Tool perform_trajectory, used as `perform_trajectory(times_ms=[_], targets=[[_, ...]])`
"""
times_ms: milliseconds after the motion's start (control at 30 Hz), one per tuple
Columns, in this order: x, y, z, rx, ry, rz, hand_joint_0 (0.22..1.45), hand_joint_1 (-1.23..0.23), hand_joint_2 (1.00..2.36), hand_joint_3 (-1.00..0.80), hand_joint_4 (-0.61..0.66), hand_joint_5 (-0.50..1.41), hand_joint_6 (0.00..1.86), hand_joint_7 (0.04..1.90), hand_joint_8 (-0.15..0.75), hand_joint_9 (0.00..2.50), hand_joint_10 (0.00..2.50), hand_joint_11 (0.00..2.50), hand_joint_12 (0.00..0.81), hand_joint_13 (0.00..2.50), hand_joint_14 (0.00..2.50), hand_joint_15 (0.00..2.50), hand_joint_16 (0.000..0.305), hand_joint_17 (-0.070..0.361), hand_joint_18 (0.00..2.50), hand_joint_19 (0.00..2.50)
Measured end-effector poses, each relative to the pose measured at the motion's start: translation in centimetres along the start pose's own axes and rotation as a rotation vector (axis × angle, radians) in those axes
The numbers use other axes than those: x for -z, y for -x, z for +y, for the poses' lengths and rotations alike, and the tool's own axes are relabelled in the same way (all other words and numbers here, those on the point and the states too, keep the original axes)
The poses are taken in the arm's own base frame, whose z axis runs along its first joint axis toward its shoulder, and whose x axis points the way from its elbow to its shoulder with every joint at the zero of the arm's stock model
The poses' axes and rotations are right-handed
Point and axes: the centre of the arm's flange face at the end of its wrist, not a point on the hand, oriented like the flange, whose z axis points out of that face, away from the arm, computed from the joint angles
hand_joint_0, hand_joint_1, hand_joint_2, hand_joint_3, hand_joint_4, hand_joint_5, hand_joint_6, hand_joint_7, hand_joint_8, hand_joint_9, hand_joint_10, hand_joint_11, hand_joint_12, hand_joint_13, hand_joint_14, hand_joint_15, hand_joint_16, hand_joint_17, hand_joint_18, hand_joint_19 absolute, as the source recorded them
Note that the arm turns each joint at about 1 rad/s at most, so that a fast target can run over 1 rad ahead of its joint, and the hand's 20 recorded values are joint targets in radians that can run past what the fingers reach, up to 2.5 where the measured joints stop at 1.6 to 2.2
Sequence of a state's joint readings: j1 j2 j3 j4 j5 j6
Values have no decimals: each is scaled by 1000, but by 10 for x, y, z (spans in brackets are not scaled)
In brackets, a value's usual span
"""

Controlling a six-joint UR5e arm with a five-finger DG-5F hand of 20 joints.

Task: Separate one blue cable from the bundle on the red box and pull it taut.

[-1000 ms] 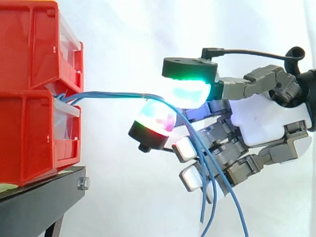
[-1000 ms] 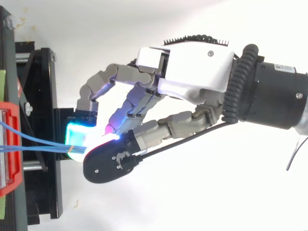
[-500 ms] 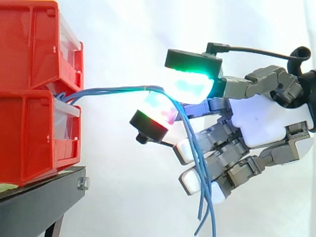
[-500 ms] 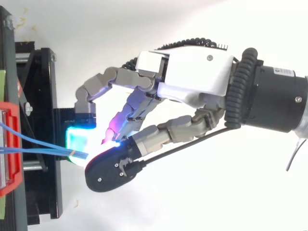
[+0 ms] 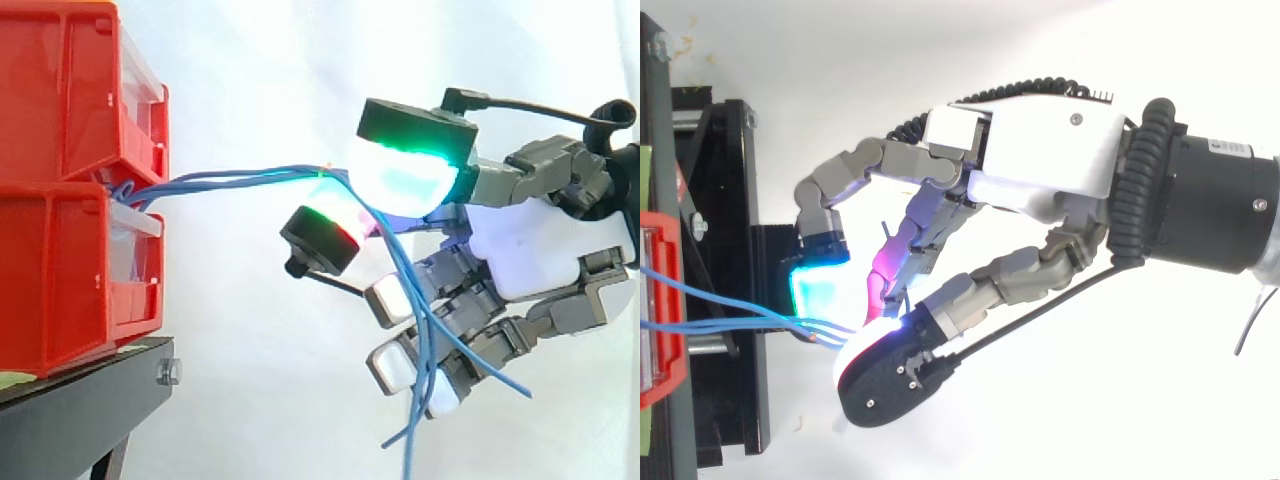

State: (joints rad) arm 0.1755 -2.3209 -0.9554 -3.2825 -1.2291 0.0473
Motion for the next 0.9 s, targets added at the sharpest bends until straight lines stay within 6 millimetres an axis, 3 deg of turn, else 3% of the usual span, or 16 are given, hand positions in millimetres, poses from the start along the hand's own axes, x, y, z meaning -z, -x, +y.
perform_trajectory(times_ms=[133, 300, 533, 900], targets=[[0, 1, 0, -1, -1, 2, 674, -914, 1000, -500, -281, -95, 938, 1030, 169, 1190, 21, 469, 291, 1013, 21, 436, 44, 100, 775, 656], [0, 2, 0, -1, 0, 4, 577, -761, 1000, -500, -251, -85, 924, 938, 183, 1213, 20, 470, 305, 1027, 19, 436, 47, 105, 793, 678], [-1, 2, 0, -1, 2, 5, 553, -579, 1000, -500, -171, -76, 887, 991, 194, 1236, 18, 453, 321, 1035, 20, 438, 50, 112, 810, 701], [-1, 2, -1, 0, 1, 5, 555, -519, 1000, -500, -155, -69, 870, 1016, 194, 1246, 20, 442, 326, 1032, 19, 442, 50, 113, 807, 721]])
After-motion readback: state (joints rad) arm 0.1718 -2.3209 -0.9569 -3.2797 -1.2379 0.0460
